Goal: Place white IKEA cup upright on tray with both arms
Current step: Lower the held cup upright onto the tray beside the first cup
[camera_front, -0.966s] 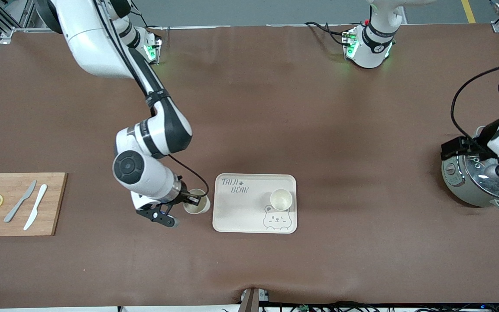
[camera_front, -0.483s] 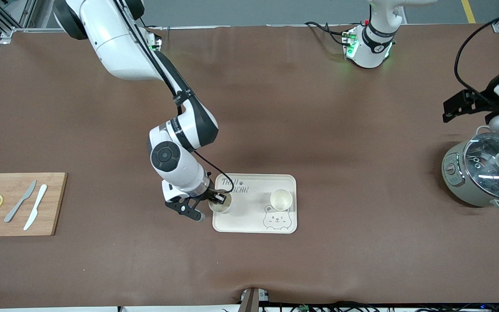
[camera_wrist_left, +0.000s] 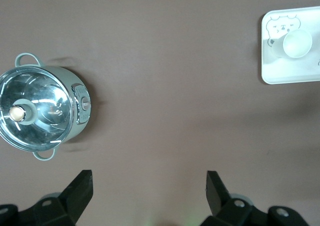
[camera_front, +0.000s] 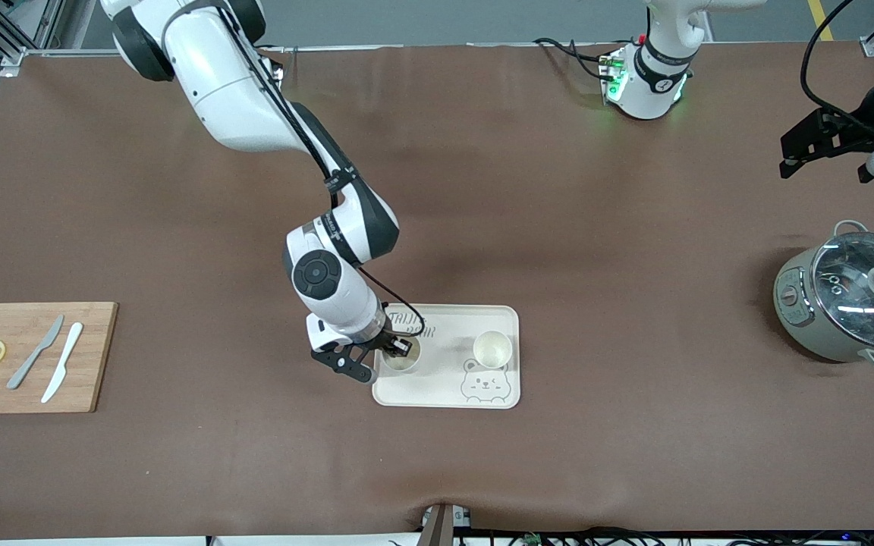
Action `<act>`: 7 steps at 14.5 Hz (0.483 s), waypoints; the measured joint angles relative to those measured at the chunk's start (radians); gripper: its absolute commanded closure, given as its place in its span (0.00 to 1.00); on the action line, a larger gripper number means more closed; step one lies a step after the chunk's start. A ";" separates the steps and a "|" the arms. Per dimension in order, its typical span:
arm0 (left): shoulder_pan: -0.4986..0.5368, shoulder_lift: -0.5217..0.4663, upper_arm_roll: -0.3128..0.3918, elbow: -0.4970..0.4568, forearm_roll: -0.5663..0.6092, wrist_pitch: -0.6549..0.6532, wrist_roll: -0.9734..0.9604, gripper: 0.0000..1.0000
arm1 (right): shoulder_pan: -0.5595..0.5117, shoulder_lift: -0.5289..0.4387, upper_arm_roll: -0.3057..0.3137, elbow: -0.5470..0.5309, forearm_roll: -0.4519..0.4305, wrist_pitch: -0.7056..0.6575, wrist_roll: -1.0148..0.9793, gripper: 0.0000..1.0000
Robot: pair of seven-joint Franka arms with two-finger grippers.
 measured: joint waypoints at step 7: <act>0.001 0.004 0.000 -0.014 -0.056 0.004 0.000 0.00 | 0.013 0.028 0.000 0.000 0.000 0.040 0.001 1.00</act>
